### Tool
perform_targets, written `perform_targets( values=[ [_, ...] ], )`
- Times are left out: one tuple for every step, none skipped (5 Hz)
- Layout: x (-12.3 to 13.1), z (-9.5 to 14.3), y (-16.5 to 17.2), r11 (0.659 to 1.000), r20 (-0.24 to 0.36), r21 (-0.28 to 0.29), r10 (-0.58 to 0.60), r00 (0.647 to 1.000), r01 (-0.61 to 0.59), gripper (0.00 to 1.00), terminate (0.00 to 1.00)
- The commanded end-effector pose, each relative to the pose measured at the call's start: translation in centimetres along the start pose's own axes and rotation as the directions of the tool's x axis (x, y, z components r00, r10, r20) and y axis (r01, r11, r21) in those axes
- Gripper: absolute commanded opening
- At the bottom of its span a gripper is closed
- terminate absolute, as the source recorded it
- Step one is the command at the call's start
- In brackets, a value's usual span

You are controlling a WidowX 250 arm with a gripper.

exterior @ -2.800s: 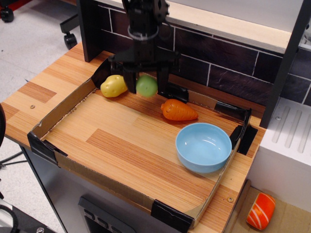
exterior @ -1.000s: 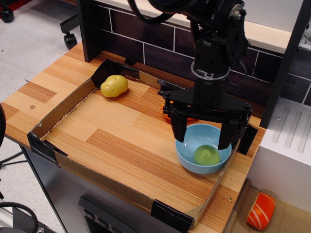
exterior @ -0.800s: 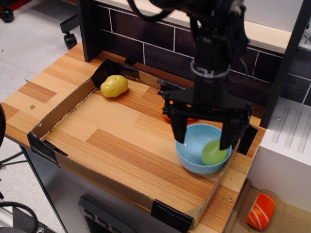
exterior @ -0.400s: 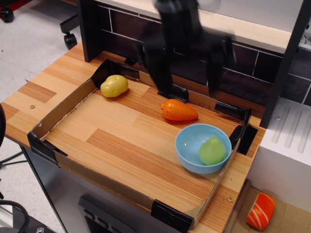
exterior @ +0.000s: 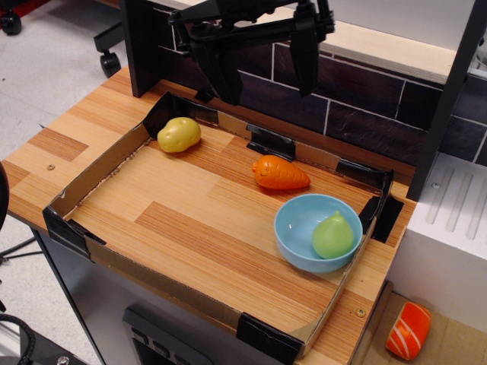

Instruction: Put pear in bowl

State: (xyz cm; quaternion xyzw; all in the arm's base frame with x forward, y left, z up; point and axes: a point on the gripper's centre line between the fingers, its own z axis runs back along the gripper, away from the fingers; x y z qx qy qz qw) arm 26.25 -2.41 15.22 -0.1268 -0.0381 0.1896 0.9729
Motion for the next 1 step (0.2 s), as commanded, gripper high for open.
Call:
perform_targets(
  values=[
    [0.23, 1.69, 0.61, 1.000, 0.051, -0.019, -0.023, 0.998, 0.024, 1.00, 1.00]
  ],
)
